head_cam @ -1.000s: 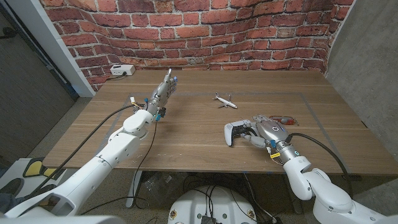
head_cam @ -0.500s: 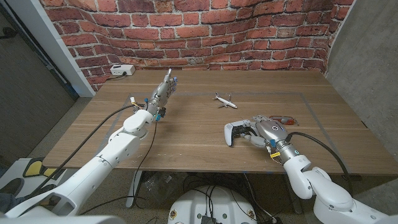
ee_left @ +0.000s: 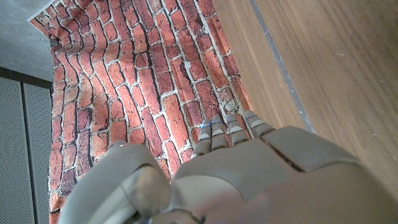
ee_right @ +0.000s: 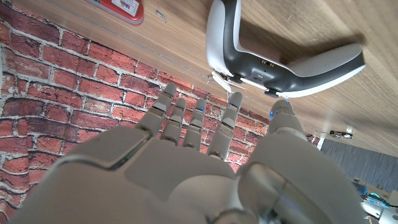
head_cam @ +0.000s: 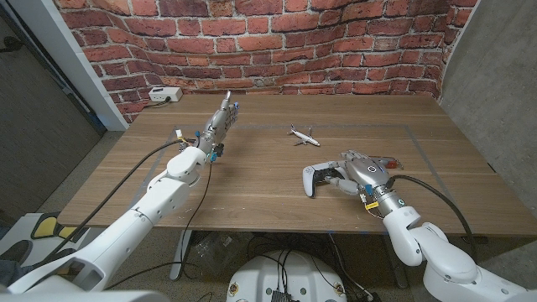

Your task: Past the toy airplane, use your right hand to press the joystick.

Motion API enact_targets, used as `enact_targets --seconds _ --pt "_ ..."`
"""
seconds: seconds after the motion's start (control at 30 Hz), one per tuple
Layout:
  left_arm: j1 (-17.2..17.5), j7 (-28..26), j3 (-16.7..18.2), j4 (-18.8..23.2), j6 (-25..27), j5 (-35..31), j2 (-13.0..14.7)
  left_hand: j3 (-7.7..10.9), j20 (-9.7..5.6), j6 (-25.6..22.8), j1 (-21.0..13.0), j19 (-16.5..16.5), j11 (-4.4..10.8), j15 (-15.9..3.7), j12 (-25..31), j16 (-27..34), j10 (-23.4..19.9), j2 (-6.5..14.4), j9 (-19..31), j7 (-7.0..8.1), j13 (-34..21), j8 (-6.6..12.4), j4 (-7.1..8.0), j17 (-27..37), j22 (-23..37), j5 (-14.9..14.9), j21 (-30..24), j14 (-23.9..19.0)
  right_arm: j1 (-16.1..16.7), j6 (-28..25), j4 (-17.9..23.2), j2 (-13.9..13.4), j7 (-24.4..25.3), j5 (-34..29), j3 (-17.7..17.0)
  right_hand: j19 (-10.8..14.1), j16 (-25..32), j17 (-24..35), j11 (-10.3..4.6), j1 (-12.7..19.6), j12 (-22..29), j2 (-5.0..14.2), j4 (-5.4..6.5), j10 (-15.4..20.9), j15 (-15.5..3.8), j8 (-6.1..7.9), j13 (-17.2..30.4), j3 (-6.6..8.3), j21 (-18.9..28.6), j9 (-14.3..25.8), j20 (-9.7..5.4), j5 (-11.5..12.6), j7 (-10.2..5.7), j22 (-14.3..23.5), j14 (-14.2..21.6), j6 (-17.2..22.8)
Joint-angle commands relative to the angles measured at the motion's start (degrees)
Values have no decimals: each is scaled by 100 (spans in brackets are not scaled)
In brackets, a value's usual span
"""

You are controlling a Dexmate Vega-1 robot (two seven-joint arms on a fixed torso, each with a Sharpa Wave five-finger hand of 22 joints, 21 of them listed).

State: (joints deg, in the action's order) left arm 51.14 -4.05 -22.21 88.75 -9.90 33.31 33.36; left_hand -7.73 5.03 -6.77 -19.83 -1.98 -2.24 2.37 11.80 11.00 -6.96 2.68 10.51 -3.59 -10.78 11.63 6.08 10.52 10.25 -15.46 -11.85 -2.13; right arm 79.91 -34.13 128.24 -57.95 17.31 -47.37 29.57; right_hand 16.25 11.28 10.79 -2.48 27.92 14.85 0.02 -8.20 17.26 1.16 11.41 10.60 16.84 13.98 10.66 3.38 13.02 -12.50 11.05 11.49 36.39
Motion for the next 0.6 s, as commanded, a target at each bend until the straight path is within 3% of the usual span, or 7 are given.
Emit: enact_targets --seconds 0.03,0.3,0.6 --pt "-117 26 -39 -74 26 -32 -28 -57 49 -9 -11 12 27 -20 5 -8 -29 34 26 41 -15 -13 11 13 26 4 -1 -40 -36 6 -9 60 54 -104 -14 25 21 32 -27 -13 -8 -32 24 58 14 -22 18 3 22 6 -7 -26 1 29 69 -71" --pt "-150 3 -70 -56 46 -108 -13 -64 51 -10 -15 13 26 -20 5 -9 -31 39 27 34 -15 -14 11 13 26 7 -1 -39 -53 110 -68 128 234 -19 -98 11 30 34 -77 -19 -5 -30 29 116 -4 -79 19 8 12 11 -13 -34 -3 32 132 -272" --pt "-250 -8 -115 -172 -49 -160 -136 -70 52 -11 -19 15 24 -18 6 -4 -37 43 27 37 -15 -14 12 13 26 10 -2 -53 -35 253 34 141 412 182 -334 27 43 36 -123 -64 -11 42 71 242 -53 -173 19 38 7 28 -10 -66 333 37 297 -942"
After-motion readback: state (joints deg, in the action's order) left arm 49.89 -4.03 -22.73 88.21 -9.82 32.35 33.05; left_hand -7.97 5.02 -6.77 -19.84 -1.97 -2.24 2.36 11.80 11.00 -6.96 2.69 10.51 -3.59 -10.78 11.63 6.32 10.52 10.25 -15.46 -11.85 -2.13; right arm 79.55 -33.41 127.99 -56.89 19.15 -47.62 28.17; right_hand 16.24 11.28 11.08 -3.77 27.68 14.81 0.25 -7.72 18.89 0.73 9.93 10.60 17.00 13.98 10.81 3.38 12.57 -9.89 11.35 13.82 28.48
